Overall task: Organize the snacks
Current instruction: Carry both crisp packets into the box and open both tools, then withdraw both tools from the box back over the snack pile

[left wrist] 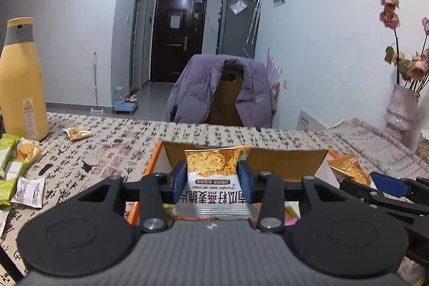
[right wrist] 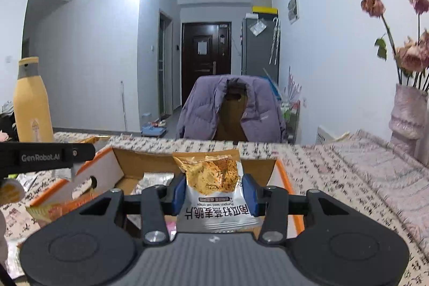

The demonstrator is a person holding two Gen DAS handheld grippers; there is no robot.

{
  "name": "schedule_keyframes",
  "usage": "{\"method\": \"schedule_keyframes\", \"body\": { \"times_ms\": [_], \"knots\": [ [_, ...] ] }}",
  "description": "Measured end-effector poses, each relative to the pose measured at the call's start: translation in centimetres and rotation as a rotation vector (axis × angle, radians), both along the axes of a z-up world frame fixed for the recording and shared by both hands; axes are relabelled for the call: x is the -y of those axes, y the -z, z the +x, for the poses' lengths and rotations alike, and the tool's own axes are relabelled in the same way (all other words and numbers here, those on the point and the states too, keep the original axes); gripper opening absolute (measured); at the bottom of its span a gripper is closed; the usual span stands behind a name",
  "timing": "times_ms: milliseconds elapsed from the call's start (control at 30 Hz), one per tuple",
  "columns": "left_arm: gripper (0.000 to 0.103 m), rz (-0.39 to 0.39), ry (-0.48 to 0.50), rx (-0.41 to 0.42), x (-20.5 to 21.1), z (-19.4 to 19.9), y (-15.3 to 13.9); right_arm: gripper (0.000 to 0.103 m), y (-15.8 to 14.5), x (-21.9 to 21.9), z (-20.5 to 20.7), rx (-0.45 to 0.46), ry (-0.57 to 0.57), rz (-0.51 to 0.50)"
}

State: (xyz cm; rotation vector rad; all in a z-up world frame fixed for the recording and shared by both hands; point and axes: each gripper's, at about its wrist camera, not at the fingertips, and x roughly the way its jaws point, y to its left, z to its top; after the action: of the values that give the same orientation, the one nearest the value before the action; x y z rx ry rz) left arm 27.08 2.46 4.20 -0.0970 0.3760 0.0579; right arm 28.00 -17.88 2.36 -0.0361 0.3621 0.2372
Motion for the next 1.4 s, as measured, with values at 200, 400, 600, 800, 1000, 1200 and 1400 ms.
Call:
{"method": "schedule_keyframes", "body": {
  "times_ms": [200, 400, 600, 800, 1000, 1200, 1400],
  "knots": [
    [0.058, 0.010, 0.000, -0.001, 0.1, -0.3, 0.5, 0.055, 0.9, 0.2, 0.2, -0.059, 0.004, 0.011],
    [0.103, 0.015, -0.029, 0.044, -0.1, -0.8, 0.3, 0.103, 0.9, 0.8, 0.0, -0.053, 0.027, 0.037],
    [0.103, 0.002, -0.050, 0.066, -0.2, -0.9, 0.3, 0.103, 1.2, 1.0, 0.6, -0.075, 0.046, 0.034],
    [0.103, -0.004, -0.054, 0.073, -0.3, -1.2, 0.2, 0.103, 1.2, 1.0, 0.9, -0.080, 0.056, 0.029],
    [0.103, -0.003, -0.053, 0.086, 0.2, -1.6, -0.5, 0.103, 0.7, 1.0, 0.5, -0.069, 0.055, 0.029],
    [0.103, -0.014, -0.045, 0.102, 0.6, -2.4, -2.2, 0.103, -0.7, 0.7, -0.3, -0.056, 0.047, 0.018],
    [0.103, 0.006, -0.030, 0.117, 1.2, -4.4, -3.2, 0.103, -1.8, 0.9, -1.9, -0.050, 0.046, 0.017]
  ]
}}
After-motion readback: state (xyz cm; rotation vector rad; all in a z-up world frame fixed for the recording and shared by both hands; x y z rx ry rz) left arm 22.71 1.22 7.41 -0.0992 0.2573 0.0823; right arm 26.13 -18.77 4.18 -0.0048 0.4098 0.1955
